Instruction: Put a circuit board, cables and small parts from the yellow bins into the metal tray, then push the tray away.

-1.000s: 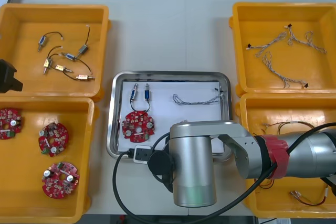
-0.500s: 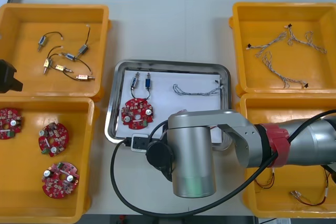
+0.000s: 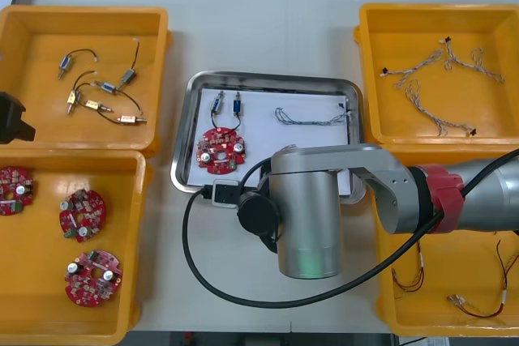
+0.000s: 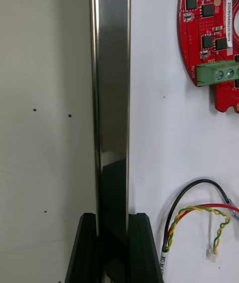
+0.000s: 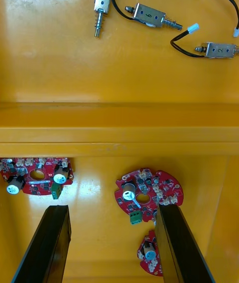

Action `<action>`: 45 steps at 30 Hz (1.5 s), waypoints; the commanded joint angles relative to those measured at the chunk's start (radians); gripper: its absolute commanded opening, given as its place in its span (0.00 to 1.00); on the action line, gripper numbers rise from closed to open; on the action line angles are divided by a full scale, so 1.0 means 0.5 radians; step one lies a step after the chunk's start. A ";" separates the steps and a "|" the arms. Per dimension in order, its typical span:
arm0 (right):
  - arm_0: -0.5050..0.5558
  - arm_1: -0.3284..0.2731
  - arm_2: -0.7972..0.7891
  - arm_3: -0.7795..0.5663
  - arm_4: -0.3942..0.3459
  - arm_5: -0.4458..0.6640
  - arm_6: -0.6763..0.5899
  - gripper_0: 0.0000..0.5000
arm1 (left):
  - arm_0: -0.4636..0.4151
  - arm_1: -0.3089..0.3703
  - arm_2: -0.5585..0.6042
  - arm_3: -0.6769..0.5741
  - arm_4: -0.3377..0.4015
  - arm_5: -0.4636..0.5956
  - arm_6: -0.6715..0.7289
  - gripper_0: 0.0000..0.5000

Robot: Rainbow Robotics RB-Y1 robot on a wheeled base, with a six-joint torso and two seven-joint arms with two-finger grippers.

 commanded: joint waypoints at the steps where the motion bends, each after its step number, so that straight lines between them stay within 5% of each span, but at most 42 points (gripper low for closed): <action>1: -0.126 -0.046 0.026 -0.026 0.030 -0.046 0.048 0.00 | 0.035 0.092 0.069 -0.063 -0.011 -0.001 -0.095 1.00; 19: -0.252 -0.040 0.023 0.204 0.106 -0.239 0.371 0.00 | 0.035 0.092 0.069 -0.063 -0.011 -0.001 -0.095 1.00; 45: -0.427 -0.024 0.023 0.639 0.171 -0.512 0.496 0.00 | 0.035 0.092 0.069 -0.063 -0.011 -0.001 -0.095 1.00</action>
